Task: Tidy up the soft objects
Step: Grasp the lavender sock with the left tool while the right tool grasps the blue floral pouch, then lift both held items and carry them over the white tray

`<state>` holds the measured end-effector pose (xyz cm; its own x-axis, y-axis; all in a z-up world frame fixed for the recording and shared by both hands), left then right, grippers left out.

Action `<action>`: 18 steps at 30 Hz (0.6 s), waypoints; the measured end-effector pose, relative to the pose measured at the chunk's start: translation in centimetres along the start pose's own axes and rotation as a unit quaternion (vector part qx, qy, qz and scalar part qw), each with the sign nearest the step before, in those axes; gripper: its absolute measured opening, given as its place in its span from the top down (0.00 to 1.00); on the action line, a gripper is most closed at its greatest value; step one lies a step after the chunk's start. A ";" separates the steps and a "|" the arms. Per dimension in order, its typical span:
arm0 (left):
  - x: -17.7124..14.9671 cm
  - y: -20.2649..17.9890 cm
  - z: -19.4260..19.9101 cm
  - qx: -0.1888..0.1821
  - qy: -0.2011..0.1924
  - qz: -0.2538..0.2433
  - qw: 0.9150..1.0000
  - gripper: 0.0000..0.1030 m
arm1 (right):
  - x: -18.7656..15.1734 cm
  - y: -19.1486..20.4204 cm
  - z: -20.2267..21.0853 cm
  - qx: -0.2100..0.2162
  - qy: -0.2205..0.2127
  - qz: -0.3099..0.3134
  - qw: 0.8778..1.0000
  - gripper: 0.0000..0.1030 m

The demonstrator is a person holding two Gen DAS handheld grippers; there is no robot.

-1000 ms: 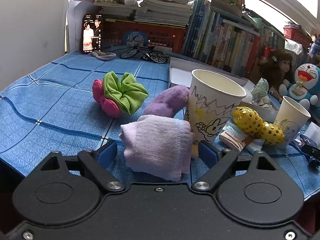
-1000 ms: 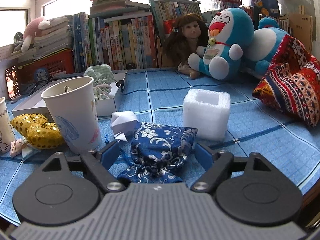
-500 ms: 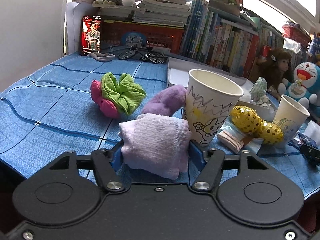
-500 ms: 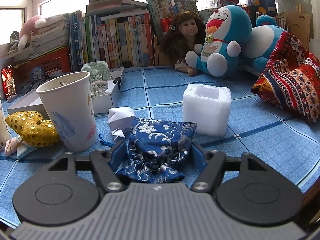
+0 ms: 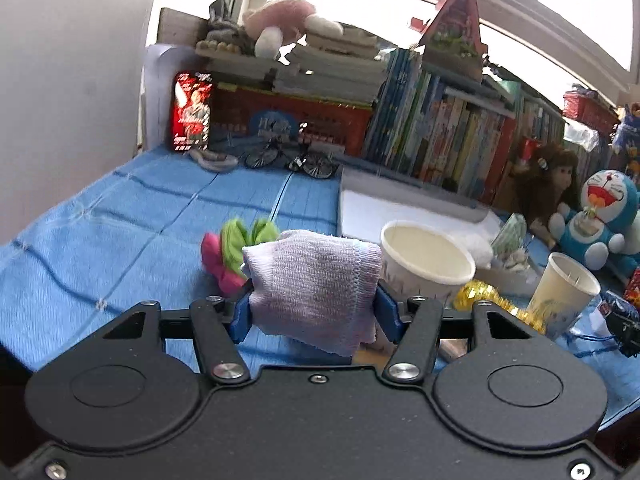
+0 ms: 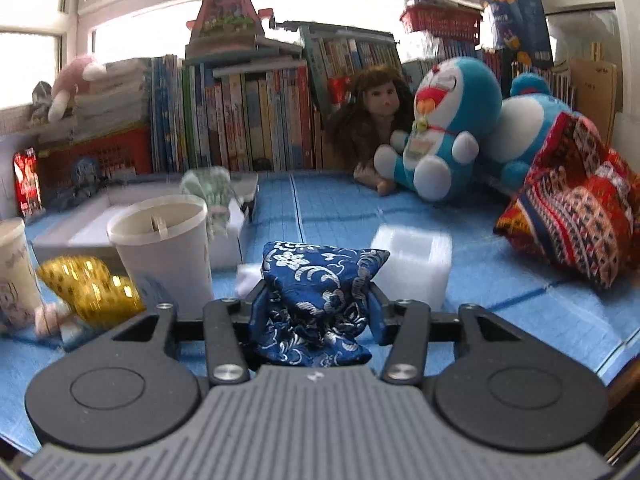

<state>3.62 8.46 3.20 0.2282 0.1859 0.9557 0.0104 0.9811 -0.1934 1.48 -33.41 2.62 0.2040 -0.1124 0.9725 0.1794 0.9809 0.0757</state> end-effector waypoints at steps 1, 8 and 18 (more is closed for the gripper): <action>0.7 0.0 -0.2 -0.005 -0.001 -0.001 1.000 0.44 | 0.8 -0.1 0.0 0.002 -0.004 -0.004 1.000 0.49; 5.8 -0.4 -2.4 -0.035 -0.003 -0.002 0.999 0.44 | 6.4 0.3 -1.1 0.034 -0.031 -0.025 0.999 0.49; 11.1 -4.5 -6.9 -0.096 0.019 -0.022 0.995 0.44 | 13.6 4.6 -5.2 0.127 -0.021 -0.074 0.989 0.49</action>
Point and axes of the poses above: each gripper's, at about its wrist camera, not at the fingertips, and z roughly against the way its jaws point, y to its left, x to its top, the point moved 3 cm from there along -z, roughly the way its jaws point, and after that the axes turned 15 degrees about -y, right-handed, at the moved point
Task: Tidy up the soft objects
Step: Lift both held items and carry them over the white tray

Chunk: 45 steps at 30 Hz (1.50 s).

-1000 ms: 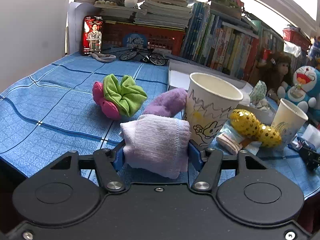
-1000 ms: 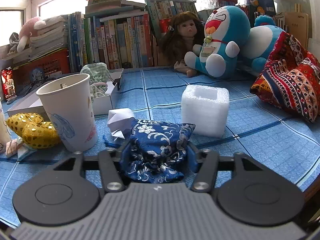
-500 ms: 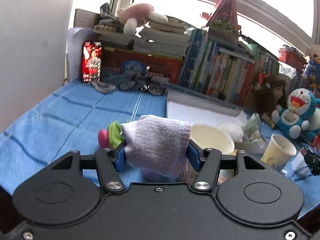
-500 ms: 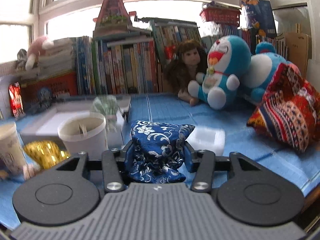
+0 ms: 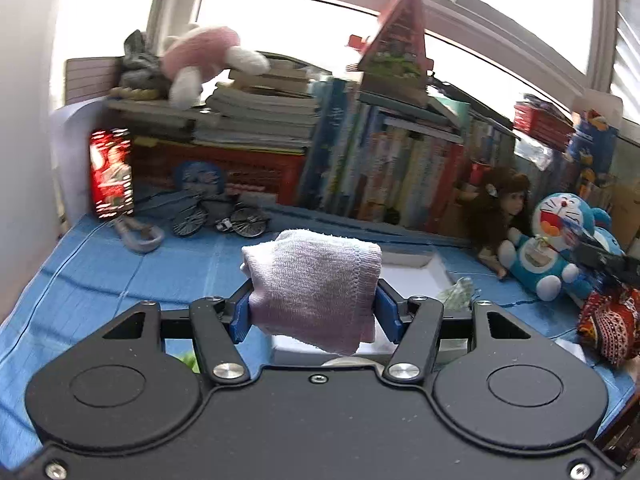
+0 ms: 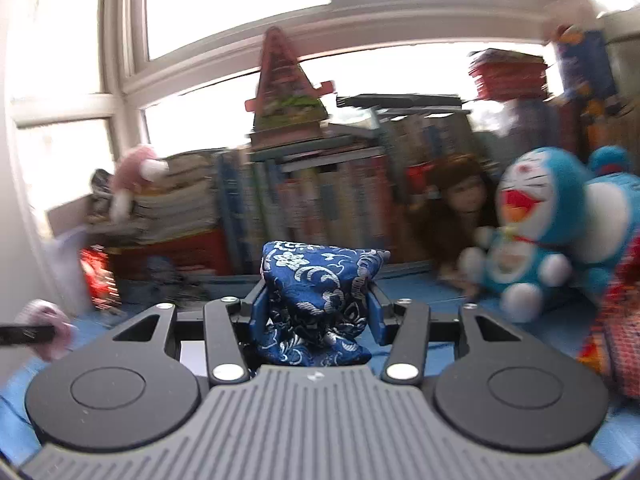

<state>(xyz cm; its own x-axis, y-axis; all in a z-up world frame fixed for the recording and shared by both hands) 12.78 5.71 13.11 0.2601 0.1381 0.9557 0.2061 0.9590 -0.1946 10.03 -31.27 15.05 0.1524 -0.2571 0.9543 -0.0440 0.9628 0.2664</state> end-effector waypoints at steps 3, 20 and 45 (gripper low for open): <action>0.7 -1.2 -2.2 -0.016 0.022 -0.007 1.000 0.44 | 0.4 1.8 -2.3 0.031 0.034 -0.027 0.999 0.49; -3.1 0.7 -16.6 -0.063 0.217 0.053 0.973 0.44 | -7.9 6.4 -15.6 0.083 0.251 -0.249 0.932 0.49; -5.6 1.2 -20.7 -0.048 0.252 0.013 0.966 0.44 | -12.7 6.0 -18.4 0.029 0.325 -0.225 0.918 0.21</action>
Point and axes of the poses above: each gripper's, at about its wrist camera, not at the fingertips, and z roughly against the way its jaws point, y to its left, x to its top, the point moved 3 cm from there along -z, roughly the way its jaws point, and after that the axes turned 15 degrees about -y, right-handed, at the moved point
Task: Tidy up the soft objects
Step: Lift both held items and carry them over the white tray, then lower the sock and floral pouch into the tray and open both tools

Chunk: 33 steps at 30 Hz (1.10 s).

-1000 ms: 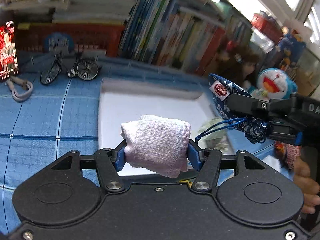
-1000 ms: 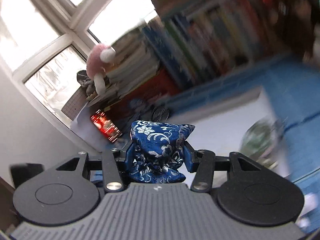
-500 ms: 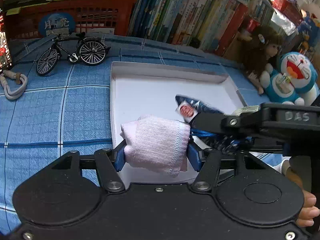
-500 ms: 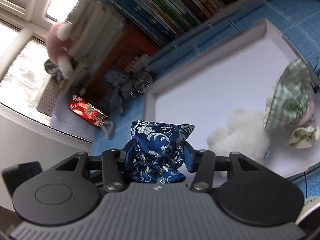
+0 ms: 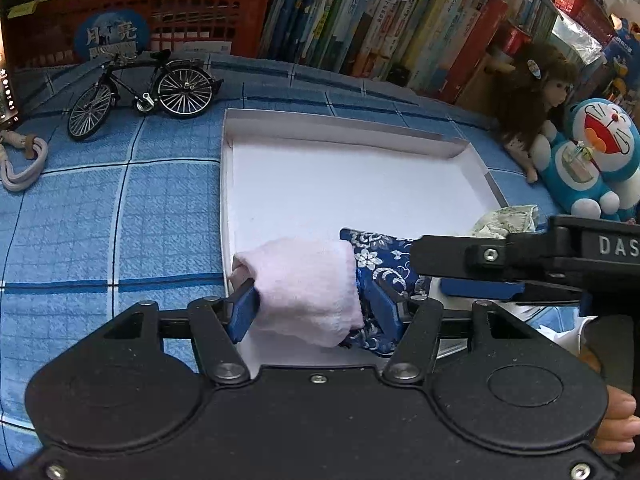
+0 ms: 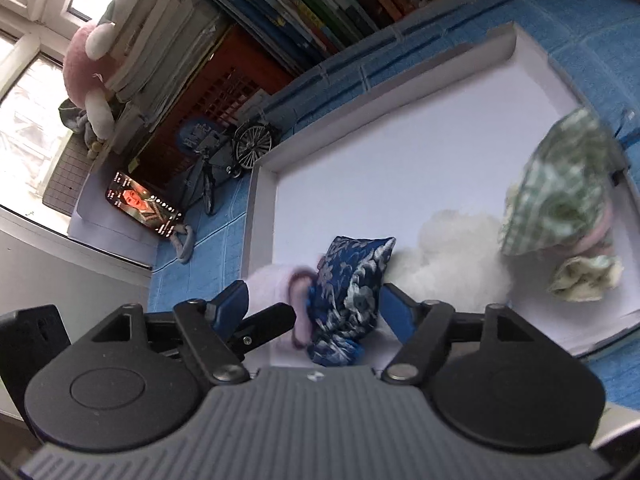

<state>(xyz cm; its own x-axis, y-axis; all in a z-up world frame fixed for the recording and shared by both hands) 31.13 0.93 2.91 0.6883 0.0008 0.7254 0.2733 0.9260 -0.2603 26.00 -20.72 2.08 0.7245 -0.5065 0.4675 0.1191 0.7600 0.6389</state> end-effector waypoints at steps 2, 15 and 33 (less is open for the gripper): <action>0.1 0.0 -0.1 0.002 0.000 0.000 1.000 0.44 | 0.3 0.3 0.7 -0.013 -0.011 0.024 1.000 0.21; -0.3 -0.9 -0.7 -0.016 0.011 -0.001 1.000 0.36 | 1.1 0.4 3.0 -0.028 -0.043 0.065 0.997 0.26; -0.4 -4.4 -2.1 -0.063 0.054 -0.033 0.996 0.32 | 3.2 -1.0 6.2 -0.035 -0.076 0.061 0.995 0.25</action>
Point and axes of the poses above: each gripper's, at about its wrist camera, not at the fingertips, and z roughly against the way its jaws point, y to its left, x to its top, the point moved 3 cm from there along -z, roughly the way its jaws point, and after that the axes turned 15 degrees about -y, right-handed, at the moved point
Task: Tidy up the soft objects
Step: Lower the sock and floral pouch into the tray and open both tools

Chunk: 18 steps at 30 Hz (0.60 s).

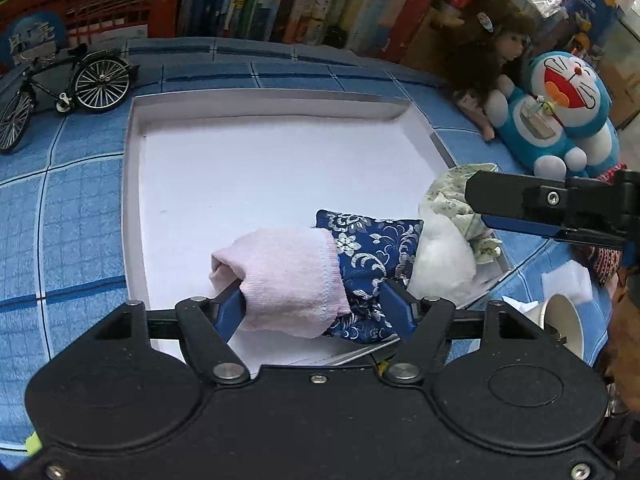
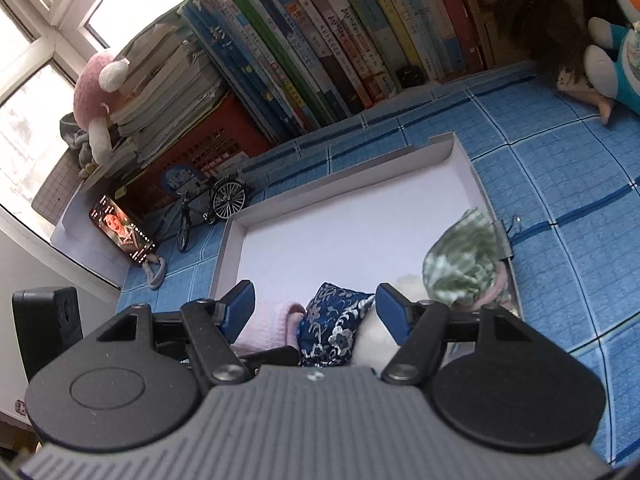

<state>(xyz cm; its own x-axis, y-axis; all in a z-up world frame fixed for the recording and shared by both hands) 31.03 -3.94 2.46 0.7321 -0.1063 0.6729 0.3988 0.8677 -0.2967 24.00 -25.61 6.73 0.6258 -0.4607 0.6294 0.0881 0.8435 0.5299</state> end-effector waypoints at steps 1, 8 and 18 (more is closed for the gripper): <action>0.0 0.0 0.0 -0.001 0.002 0.004 1.000 0.31 | 0.0 -0.1 0.0 0.000 0.000 0.000 1.000 0.25; 0.2 0.8 1.2 -0.002 -0.012 0.036 0.999 0.29 | -0.3 0.1 0.6 0.004 0.003 0.011 1.000 0.25; -0.3 1.3 7.5 0.023 -0.075 0.035 0.996 0.23 | -1.7 1.8 3.3 0.026 -0.009 0.072 0.997 0.22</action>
<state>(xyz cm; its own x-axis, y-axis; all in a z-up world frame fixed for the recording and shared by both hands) 27.19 0.85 6.96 0.6646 0.0256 0.7467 0.3218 0.8922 -0.3169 20.54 -24.26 8.48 0.6145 -0.3410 0.7114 -0.0424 0.8862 0.4614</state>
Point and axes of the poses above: each gripper's, at about its wrist camera, not at the fingertips, and z roughly against the way its jaws point, y to its left, x to its top, the point moved 3 cm from there along -z, roughly the way its jaws point, and after that the axes turned 15 degrees about -y, right-handed, at the moved point
